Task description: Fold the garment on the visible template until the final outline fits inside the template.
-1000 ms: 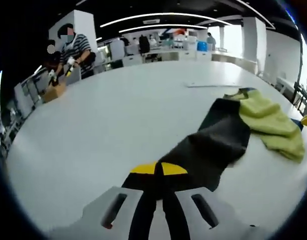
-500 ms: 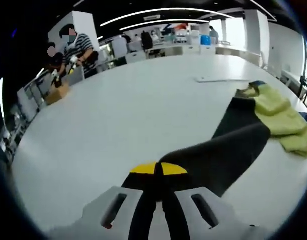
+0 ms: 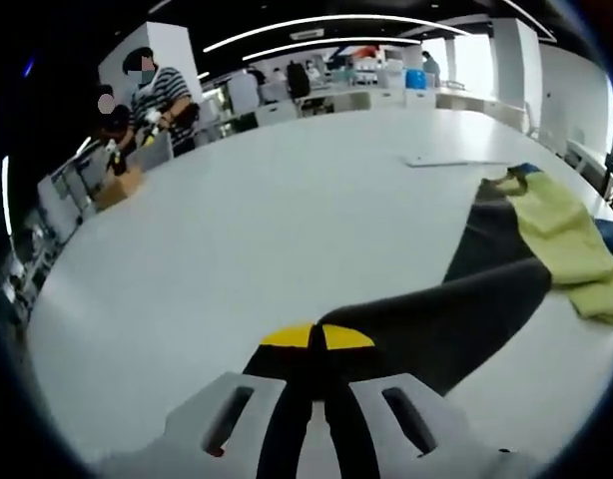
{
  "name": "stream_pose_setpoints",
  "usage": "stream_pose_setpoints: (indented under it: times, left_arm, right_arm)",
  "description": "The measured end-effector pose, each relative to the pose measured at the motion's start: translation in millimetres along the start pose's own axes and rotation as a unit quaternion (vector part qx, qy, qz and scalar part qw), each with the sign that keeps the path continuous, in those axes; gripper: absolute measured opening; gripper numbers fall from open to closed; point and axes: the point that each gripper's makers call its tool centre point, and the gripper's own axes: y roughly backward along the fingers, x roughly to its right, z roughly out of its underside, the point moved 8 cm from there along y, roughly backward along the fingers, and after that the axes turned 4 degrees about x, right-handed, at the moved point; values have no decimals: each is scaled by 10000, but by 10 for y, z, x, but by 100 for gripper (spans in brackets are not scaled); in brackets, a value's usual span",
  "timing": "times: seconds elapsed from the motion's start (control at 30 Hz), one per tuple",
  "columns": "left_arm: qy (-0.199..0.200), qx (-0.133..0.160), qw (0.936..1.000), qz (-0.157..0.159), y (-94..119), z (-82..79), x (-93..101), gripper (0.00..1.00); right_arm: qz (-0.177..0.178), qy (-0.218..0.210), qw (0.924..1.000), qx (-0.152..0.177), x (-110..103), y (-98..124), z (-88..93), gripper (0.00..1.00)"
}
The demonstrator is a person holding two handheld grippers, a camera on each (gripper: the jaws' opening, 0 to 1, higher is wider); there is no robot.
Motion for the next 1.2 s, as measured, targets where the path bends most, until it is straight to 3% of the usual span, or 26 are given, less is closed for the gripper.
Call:
stream_pose_setpoints:
  times: [0.17, 0.3, 0.93, 1.2]
  left_arm:
    - [-56, -18, 10000, -27, -60, -41, -27, 0]
    - [-116, 44, 9999, -26, -105, -84, -53, 0]
    - [-361, -140, 9991, -185, -293, -162, -185, 0]
    - [-535, -216, 9982, -190, -336, -202, -236, 0]
  right_arm:
    - [146, -40, 9999, -61, 136, -37, -9, 0]
    - [142, -381, 9992, -54, 248, -82, -37, 0]
    - [805, 149, 9957, -443, 734, -328, -20, 0]
    - [926, 320, 9936, -558, 884, -376, 0, 0]
